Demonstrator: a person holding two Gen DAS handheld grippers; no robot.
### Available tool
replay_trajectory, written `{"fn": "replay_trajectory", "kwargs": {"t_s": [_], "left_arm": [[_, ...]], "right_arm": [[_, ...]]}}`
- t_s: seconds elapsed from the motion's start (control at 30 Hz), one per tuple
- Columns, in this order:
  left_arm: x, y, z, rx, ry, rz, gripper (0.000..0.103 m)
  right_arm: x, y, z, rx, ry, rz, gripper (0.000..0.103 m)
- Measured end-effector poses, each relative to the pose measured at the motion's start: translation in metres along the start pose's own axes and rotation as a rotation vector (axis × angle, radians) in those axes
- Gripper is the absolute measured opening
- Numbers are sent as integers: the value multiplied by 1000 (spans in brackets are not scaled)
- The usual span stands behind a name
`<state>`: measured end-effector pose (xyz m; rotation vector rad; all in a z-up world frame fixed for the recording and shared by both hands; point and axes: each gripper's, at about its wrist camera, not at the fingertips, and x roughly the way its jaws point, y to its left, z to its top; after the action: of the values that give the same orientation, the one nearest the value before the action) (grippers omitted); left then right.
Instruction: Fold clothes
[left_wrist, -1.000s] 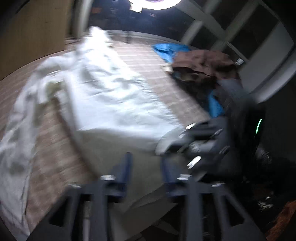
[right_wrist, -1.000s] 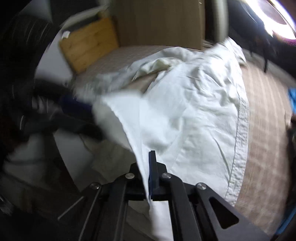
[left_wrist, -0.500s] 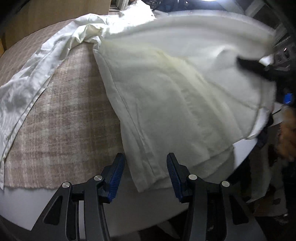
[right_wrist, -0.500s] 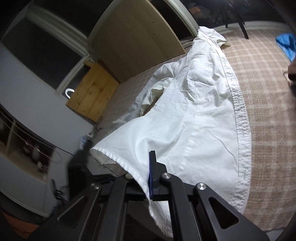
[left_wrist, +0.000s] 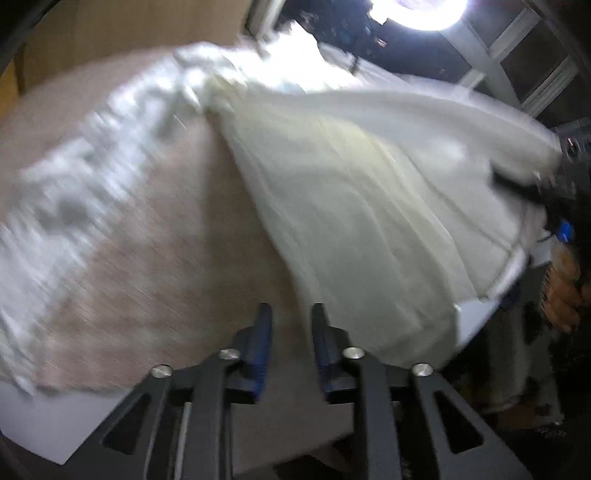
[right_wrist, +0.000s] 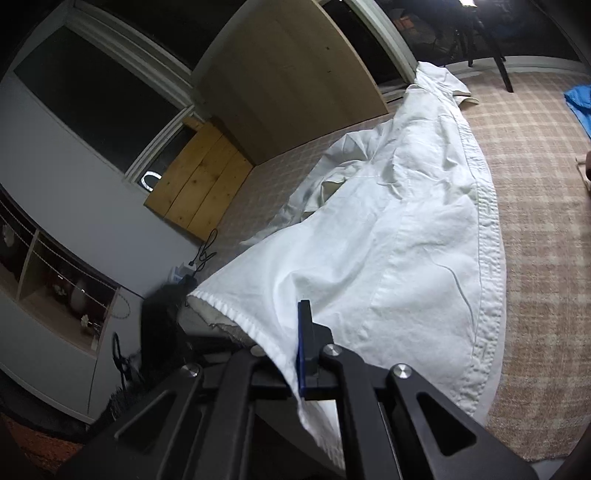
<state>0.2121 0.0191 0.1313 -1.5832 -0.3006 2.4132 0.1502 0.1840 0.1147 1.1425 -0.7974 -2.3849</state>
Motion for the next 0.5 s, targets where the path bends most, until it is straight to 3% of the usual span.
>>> {"fn": "replay_trajectory", "kwargs": {"t_s": [0.13,0.3,0.37,0.4,0.43,0.5], "left_arm": [[-7,20,53,66,-69,141,41],[29,26,115,230,-106,316,41],[51,30,133,294,-62,375,41],[59,33,134,314,-37,389,35],[67,37,135,335,-12,403,19],[76,43,140,355,15,428,5]], "right_arm": [[1,-3,-1,-6,20,-18,2],[3,-15,-5,25,43,-18,2],[6,-21,-6,44,52,-13,2],[7,-23,-6,53,56,-12,2],[9,-25,-6,60,60,-10,2],[12,-29,-6,64,69,-5,2]]}}
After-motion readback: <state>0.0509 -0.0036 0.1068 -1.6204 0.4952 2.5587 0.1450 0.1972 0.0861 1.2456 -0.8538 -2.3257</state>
